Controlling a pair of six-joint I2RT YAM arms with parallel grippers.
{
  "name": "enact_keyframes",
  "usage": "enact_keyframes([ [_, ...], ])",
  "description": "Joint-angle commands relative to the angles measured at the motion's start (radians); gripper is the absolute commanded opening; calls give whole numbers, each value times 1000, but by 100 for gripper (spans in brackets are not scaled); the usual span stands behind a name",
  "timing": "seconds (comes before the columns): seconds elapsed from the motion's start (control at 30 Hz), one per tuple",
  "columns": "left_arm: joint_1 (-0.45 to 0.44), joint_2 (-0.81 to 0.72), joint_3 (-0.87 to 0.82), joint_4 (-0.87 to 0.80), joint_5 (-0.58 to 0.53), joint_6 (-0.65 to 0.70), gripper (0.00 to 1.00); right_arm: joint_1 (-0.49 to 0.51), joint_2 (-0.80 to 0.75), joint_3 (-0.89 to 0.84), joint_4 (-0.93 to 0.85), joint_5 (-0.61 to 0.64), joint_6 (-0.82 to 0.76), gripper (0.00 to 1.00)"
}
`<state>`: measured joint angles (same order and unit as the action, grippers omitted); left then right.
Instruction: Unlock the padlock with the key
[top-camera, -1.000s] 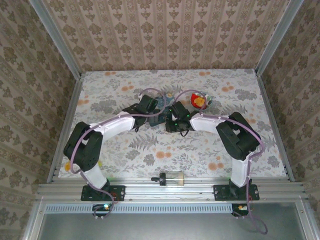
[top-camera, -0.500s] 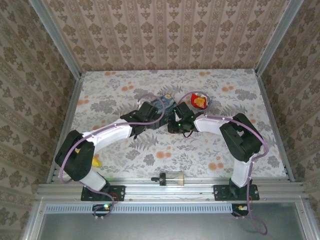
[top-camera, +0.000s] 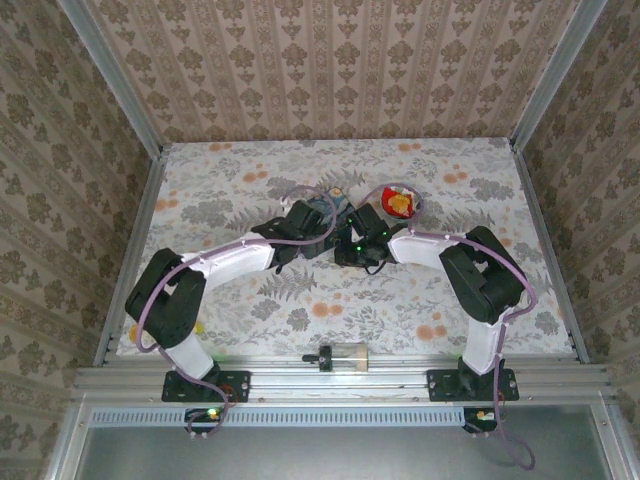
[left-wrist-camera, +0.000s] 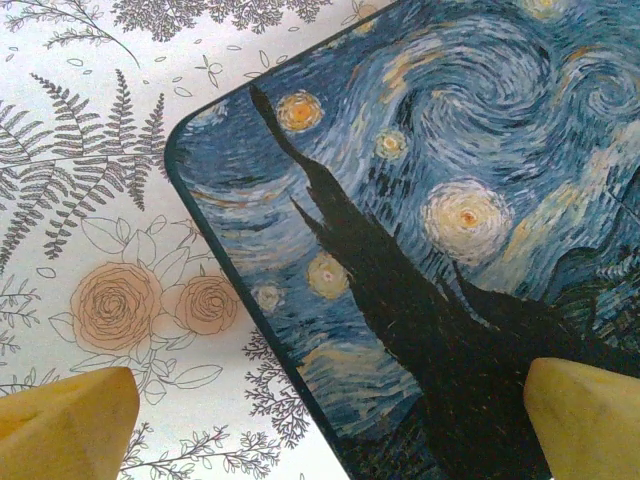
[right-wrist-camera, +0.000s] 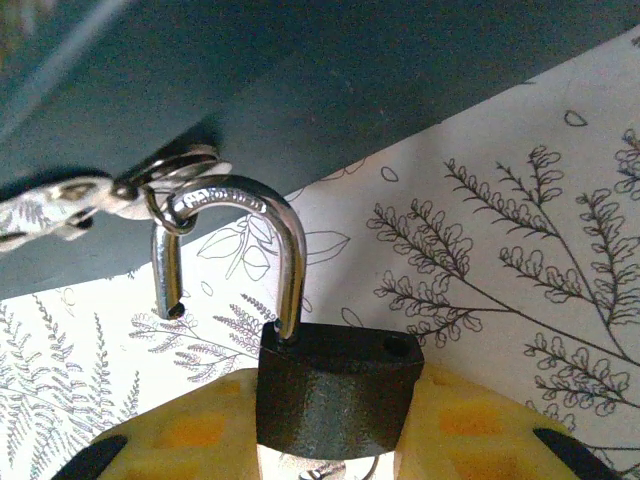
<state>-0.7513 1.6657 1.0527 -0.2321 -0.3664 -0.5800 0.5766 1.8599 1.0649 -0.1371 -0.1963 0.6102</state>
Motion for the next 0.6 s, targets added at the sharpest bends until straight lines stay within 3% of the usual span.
enact_keyframes([
  [0.0, -2, 17, 11, -39, 5, 14, 100, -3, 8, 34, 13, -32, 37, 8],
  [0.57, -2, -22, -57, -41, 11, 5, 100, -27, 24, 44, 91, -49, 106, 8],
])
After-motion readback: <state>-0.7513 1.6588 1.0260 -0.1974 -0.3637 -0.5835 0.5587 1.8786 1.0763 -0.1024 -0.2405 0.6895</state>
